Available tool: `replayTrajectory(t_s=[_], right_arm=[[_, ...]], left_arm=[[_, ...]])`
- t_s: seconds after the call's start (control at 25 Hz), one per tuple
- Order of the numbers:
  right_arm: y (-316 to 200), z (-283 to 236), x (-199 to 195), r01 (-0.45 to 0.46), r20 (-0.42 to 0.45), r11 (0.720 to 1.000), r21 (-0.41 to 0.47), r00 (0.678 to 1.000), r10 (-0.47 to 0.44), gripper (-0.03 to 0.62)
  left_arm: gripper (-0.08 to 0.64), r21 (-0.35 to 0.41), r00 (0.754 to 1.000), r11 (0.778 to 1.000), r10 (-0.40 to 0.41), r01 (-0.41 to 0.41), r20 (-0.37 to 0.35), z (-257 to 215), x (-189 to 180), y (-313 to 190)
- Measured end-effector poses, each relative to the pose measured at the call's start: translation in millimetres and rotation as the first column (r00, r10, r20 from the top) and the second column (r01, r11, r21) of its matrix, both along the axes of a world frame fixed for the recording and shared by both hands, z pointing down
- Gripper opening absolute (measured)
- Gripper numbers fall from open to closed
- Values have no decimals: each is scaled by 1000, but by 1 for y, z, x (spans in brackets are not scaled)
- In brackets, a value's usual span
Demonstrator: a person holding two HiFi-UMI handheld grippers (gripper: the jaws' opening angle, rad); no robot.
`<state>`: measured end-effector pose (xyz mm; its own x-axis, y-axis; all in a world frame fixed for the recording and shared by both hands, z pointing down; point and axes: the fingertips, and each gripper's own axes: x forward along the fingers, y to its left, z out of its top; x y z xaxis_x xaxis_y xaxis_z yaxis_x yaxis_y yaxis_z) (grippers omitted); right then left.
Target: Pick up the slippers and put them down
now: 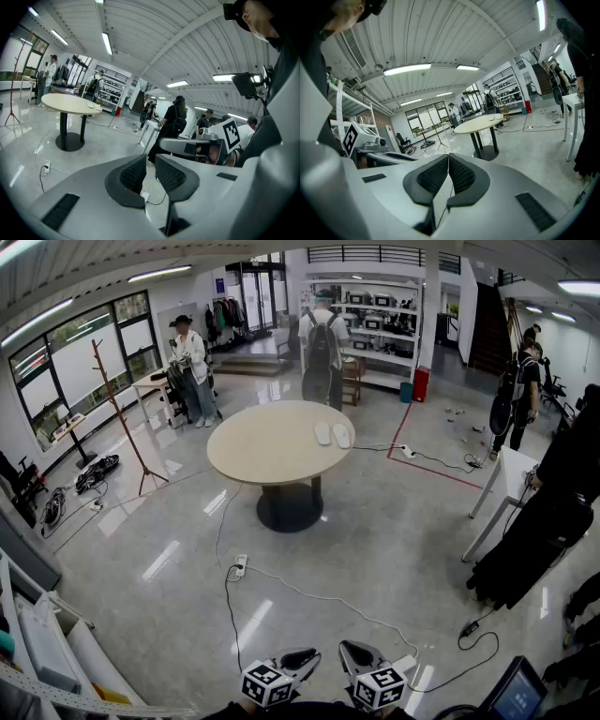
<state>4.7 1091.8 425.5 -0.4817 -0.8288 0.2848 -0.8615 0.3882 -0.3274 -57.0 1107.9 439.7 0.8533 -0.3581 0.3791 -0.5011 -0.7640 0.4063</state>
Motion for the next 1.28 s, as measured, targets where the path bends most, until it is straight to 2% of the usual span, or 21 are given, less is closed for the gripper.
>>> replayTrajectory(t_s=[0.28, 0.4, 0.64, 0.92, 1.16, 1.28], right_arm=[[-22, 7, 25, 35, -2, 999, 19, 999, -35, 18], [-11, 9, 44, 7, -2, 1000, 29, 1000, -7, 18], [-6, 10, 80, -89, 57, 995, 44, 995, 86, 18], [18, 13, 100, -97, 90, 995, 16, 991, 95, 20], [10, 26, 108, -123, 98, 992, -23, 987, 125, 19], [3, 17, 109, -141, 92, 990, -28, 986, 143, 20]], left_arm=[[75, 21, 999, 999, -45, 45, -3, 5, 24, -21], [75, 28, 1000, 999, -19, 19, -4, 10, 42, -11], [75, 43, 1000, 999, 26, -26, -2, 15, 70, -4], [75, 6, 999, 999, 37, -38, 20, 11, 91, 22], [75, -25, 996, 997, 79, -78, 38, 23, 101, 15], [75, -26, 994, 994, 104, -103, 41, 13, 103, 10]])
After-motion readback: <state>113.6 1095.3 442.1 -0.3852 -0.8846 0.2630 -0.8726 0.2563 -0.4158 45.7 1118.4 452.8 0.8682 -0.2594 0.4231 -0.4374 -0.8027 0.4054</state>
